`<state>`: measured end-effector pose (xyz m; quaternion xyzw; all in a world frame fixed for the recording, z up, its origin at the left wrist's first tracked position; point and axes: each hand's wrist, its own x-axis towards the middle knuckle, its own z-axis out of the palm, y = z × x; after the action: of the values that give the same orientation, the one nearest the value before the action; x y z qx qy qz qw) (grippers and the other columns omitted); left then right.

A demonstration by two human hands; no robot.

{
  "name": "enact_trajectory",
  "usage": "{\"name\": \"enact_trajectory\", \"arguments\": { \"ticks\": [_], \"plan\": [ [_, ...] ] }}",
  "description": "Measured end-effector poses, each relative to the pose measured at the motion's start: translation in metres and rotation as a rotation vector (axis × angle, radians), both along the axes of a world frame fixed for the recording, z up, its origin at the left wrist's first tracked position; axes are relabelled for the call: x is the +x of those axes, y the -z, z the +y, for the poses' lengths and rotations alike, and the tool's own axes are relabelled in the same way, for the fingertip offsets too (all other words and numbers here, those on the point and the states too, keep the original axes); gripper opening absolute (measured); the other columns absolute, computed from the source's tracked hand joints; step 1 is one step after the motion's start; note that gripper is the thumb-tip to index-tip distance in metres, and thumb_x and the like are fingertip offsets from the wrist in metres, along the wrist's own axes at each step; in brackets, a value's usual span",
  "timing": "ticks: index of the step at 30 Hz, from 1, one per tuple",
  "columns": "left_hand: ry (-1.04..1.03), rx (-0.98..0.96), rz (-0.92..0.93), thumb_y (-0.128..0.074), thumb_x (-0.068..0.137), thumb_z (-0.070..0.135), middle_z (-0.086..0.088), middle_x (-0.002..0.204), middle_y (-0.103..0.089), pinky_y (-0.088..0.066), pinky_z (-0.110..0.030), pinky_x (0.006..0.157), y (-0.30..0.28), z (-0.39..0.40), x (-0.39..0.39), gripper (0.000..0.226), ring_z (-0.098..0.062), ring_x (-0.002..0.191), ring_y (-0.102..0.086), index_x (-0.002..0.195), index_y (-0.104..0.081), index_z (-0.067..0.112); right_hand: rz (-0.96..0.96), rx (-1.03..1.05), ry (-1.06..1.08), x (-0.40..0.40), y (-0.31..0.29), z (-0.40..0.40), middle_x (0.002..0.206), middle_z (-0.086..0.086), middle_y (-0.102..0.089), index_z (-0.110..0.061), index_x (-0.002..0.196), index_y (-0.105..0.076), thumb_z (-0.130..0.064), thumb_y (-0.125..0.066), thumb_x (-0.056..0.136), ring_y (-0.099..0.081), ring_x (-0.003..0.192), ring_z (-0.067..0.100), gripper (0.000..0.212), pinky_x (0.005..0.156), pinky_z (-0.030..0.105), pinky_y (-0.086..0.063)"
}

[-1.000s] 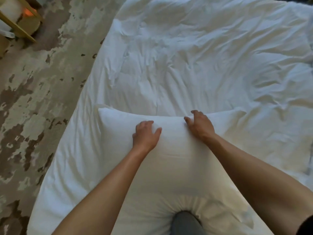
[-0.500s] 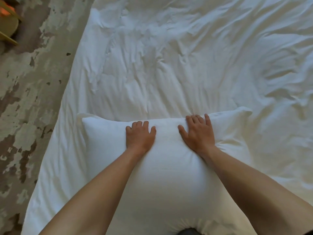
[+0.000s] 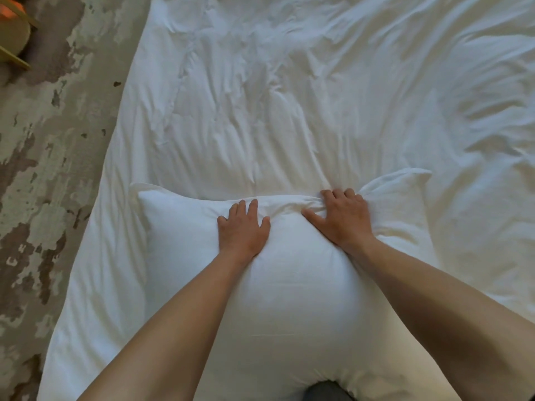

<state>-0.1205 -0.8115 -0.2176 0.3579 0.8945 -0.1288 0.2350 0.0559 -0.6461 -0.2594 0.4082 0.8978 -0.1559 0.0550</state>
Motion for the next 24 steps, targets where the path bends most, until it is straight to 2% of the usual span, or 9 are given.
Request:
{"name": "enact_trajectory", "arguments": {
  "ticks": [3, 5, 8, 12, 17, 19, 21, 22, 24],
  "plan": [
    [-0.005, -0.01, -0.015, -0.027, 0.1, 0.058, -0.005, 0.168, -0.027, -0.029, -0.054, 0.113, -0.015, -0.012, 0.011, 0.068, -0.024, 0.154, -0.023, 0.16, -0.024, 0.027, 0.013, -0.163, 0.015, 0.007, -0.017, -0.001, 0.114, -0.001, -0.069, -0.027, 0.119, -0.066, -0.087, -0.043, 0.08, -0.063, 0.104, 0.029, 0.075, 0.084, 0.042, -0.051],
    [-0.001, -0.002, -0.026, -0.028, 0.1, 0.058, -0.004, 0.168, -0.026, -0.029, -0.054, 0.113, -0.027, -0.022, 0.022, 0.067, -0.023, 0.155, -0.022, 0.16, -0.024, 0.027, 0.011, -0.215, 0.001, 0.017, -0.031, -0.001, 0.103, -0.003, -0.068, -0.029, 0.103, -0.07, -0.088, -0.046, 0.076, -0.067, 0.097, 0.027, 0.069, 0.078, 0.039, -0.05],
    [0.025, 0.029, -0.047, -0.034, 0.099, 0.058, -0.004, 0.166, -0.028, -0.032, -0.053, 0.112, -0.052, -0.035, 0.037, 0.065, -0.023, 0.153, -0.023, 0.156, -0.029, 0.027, 0.041, -0.253, 0.033, 0.038, -0.055, -0.01, 0.079, -0.007, -0.061, -0.025, 0.078, -0.063, -0.083, -0.05, 0.073, -0.067, 0.081, 0.024, 0.06, 0.063, 0.035, -0.041],
    [0.074, 0.113, -0.146, -0.049, 0.096, 0.052, -0.006, 0.162, -0.032, -0.043, -0.05, 0.106, -0.095, -0.05, 0.046, 0.057, -0.024, 0.15, -0.026, 0.146, -0.04, 0.026, 0.043, -0.267, 0.075, 0.073, -0.094, -0.038, 0.086, 0.0, -0.071, -0.025, 0.087, -0.062, -0.082, -0.056, 0.078, -0.068, 0.083, 0.027, 0.058, 0.067, 0.037, -0.047],
    [0.099, 0.106, -0.244, -0.053, 0.093, 0.043, -0.008, 0.171, -0.013, -0.04, -0.049, 0.112, -0.145, -0.081, 0.069, 0.048, -0.024, 0.159, -0.007, 0.136, -0.045, 0.024, 0.068, -0.295, 0.113, 0.116, -0.151, -0.083, 0.078, -0.005, -0.063, -0.029, 0.09, -0.06, -0.076, -0.063, 0.081, -0.066, 0.078, 0.025, 0.048, 0.064, 0.035, -0.043],
    [0.119, 0.091, -0.24, -0.052, 0.091, 0.045, -0.009, 0.163, -0.028, -0.046, -0.048, 0.105, -0.163, -0.1, 0.081, 0.043, -0.027, 0.154, -0.021, 0.129, -0.047, 0.025, 0.083, -0.305, 0.131, 0.133, -0.172, -0.104, 0.076, -0.007, -0.062, -0.03, 0.088, -0.06, -0.071, -0.068, 0.08, -0.063, 0.076, 0.023, 0.043, 0.063, 0.034, -0.04],
    [0.14, 0.123, -0.226, -0.053, 0.087, 0.047, -0.005, 0.136, -0.047, -0.051, -0.044, 0.09, -0.178, -0.122, 0.094, 0.036, -0.029, 0.134, -0.045, 0.116, -0.05, 0.025, 0.1, -0.312, 0.151, 0.151, -0.193, -0.128, 0.077, -0.008, -0.063, -0.032, 0.087, -0.061, -0.067, -0.072, 0.08, -0.061, 0.075, 0.022, 0.037, 0.063, 0.035, -0.04],
    [0.155, 0.148, -0.218, -0.053, 0.087, 0.048, -0.003, 0.125, -0.048, -0.052, -0.042, 0.085, -0.186, -0.135, 0.1, 0.034, -0.028, 0.124, -0.05, 0.112, -0.051, 0.025, 0.106, -0.317, 0.161, 0.16, -0.203, -0.142, 0.079, -0.007, -0.065, -0.033, 0.087, -0.061, -0.064, -0.073, 0.081, -0.062, 0.077, 0.023, 0.034, 0.063, 0.035, -0.041],
    [0.194, 0.194, -0.2, -0.054, 0.091, 0.051, -0.004, 0.119, -0.047, -0.053, -0.043, 0.083, -0.2, -0.167, 0.114, 0.032, -0.027, 0.115, -0.051, 0.111, -0.052, 0.025, 0.108, -0.308, 0.164, 0.179, -0.222, -0.174, 0.083, -0.005, -0.067, -0.032, 0.089, -0.06, -0.059, -0.074, 0.084, -0.064, 0.08, 0.024, 0.031, 0.065, 0.036, -0.044]
  ]
}}
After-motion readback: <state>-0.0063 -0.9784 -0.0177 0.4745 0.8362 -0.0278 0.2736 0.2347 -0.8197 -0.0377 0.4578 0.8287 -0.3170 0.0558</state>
